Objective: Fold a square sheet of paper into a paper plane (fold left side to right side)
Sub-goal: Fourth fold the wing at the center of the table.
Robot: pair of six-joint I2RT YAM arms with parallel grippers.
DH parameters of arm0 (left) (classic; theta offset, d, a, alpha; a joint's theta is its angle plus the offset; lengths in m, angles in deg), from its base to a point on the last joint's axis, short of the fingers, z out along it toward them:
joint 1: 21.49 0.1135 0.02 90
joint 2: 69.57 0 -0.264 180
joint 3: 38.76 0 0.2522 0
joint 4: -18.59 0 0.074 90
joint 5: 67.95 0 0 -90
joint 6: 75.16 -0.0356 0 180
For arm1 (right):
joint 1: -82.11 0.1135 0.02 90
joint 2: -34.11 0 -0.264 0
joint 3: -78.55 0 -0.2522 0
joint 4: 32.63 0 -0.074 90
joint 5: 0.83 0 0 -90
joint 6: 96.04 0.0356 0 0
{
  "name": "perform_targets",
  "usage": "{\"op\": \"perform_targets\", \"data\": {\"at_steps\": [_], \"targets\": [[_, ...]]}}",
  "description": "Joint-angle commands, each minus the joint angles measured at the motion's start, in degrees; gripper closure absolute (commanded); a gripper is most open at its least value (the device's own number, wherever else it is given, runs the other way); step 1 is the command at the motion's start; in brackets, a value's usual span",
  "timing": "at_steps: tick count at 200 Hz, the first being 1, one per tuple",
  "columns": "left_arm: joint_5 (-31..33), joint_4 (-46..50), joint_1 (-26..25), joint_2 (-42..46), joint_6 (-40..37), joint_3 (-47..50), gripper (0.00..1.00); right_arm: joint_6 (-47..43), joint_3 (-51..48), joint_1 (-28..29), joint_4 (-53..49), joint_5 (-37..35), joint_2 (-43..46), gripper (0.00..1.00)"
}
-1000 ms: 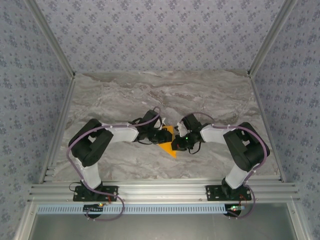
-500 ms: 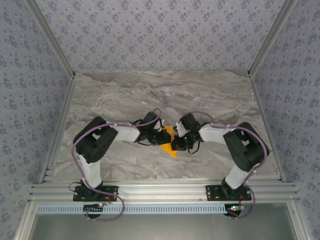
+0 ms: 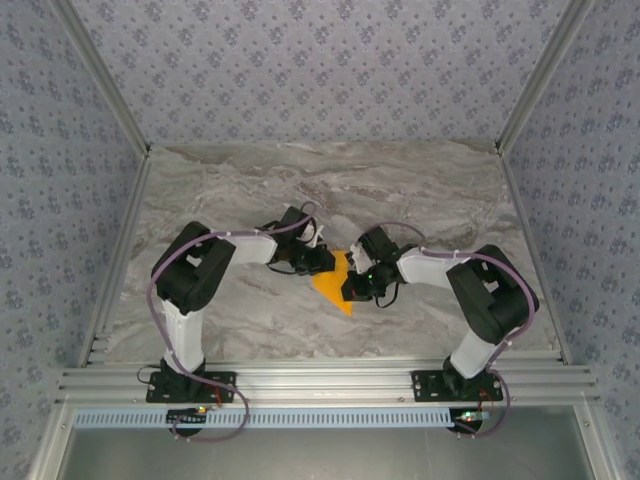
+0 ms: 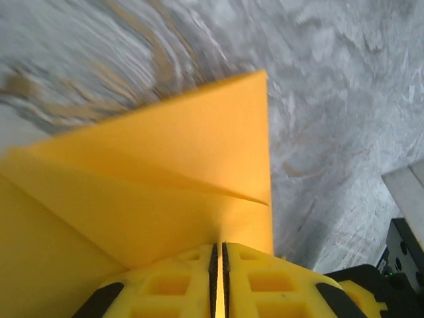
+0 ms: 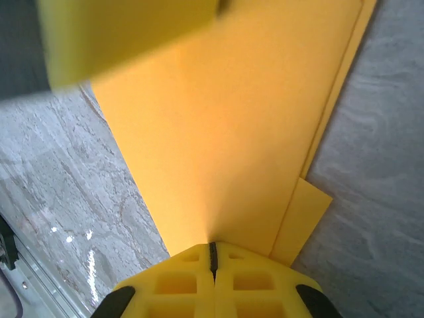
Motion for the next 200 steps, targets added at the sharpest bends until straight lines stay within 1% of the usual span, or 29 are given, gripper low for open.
{"op": "perform_targets", "data": {"at_steps": [1, 23, 63, 96, 118, 138, 151, 160, 172, 185, 200], "targets": [[7.1, 1.49, 3.87, -2.87, -5.41, -2.9, 0.86, -1.3, -4.6, 0.47, -11.74, -11.05, -3.75, 1.0], [6.51, 2.97, 5.97, -4.7, -7.2, -5.94, 0.86, -1.23, -4.68, 0.56, -11.75, -10.92, -3.63, 1.0], [5.04, 4.67, 10.0, -8.24, -7.57, -10.85, 0.86, -1.04, -4.93, 0.78, -11.73, -10.75, -3.06, 1.0], [4.48, 8.21, 12.02, -9.71, -9.17, -15.34, 0.86, -0.8, -5.3, 1.02, -11.38, -10.25, -2.2, 1.0], [3.63, 9.28, 12.85, -7.94, -9.8, -15.99, 0.86, -0.45, -5.66, 0.94, -8.26, -7.58, -0.92, 1.0], [3.12, 9.77, 13.6, -3.17, -9.99, -14.73, 0.82, 0.3, -6.3, 1.01, -2.37, -3.36, 1.53, 1.0], [3.36, 9.69, 13.88, 1.02, -9.61, -12.83, 0.77, 1.22, -6.67, 1.02, 2.36, -1.34, 3.77, 0.96], [3.42, 9.18, 13.89, 3.92, -8.66, -10.85, 0.75, 1.76, -6.74, 0.98, 4.61, -1.08, 5.81, 0.89], [3.01, 7.41, 13.81, 7.83, -6.25, -7.44, 0.7, 2.04, -7.16, 0.84, 7.01, -1.52, 9.01, 0.84], [2.64, 4.36, 13.14, 11.55, -3.12, -2.69, 0.65, 2.04, -7.7, 0.5, 8.45, -3.43, 12.8, 0.73], [3.06, 1.39, 11.07, 14.91, -0.3, 2.04, 0.59, 1.68, -8.58, 0.05, 9.23, -6.16, 17.81, 0.61]]}}
